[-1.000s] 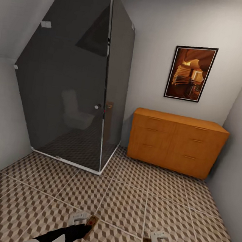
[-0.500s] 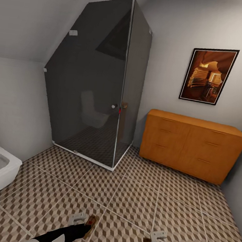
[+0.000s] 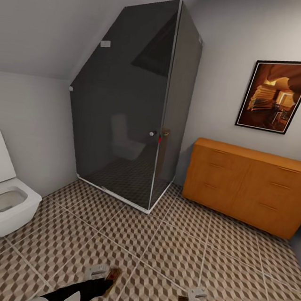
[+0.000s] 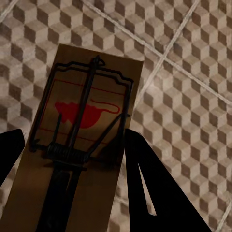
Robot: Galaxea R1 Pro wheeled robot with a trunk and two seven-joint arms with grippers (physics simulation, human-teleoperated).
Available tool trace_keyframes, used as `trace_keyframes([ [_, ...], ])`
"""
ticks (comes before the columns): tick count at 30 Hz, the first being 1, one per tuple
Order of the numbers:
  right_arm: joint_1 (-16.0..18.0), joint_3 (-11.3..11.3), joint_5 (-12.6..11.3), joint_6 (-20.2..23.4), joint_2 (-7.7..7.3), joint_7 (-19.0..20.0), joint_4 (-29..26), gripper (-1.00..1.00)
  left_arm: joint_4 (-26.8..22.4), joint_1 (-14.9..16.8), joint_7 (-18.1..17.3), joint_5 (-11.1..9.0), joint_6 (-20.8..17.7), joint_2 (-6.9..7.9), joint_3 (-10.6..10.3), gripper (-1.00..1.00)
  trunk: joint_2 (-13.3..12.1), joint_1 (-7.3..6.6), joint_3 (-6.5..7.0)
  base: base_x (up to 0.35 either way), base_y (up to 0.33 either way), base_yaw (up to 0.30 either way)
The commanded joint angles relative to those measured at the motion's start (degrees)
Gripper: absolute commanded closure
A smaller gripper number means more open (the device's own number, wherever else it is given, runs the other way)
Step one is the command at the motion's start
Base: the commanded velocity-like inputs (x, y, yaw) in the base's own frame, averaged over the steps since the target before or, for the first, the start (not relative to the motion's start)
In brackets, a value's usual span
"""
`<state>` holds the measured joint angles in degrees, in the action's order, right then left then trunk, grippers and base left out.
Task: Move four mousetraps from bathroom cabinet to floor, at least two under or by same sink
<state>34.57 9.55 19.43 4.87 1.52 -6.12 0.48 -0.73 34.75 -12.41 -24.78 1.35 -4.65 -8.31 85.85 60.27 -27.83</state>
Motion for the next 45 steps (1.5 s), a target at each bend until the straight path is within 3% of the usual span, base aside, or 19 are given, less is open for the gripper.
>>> trace_keyframes([
  [1,0.05,0.46,0.53,0.14,0.01,-0.2,0.05,1.0,0.06,0.06,-0.16,-0.5,0.14,-0.01,-0.48,1.0,0.03,0.0,-0.06,0.0,0.0,0.277],
  [45,0.05,0.46,0.53,0.14,0.06,-0.2,0.05,1.0,0.12,0.06,-0.24,-0.79,-0.47,-0.08,-0.3,1.0,0.03,0.0,-0.06,0.0,0.0,0.28],
])
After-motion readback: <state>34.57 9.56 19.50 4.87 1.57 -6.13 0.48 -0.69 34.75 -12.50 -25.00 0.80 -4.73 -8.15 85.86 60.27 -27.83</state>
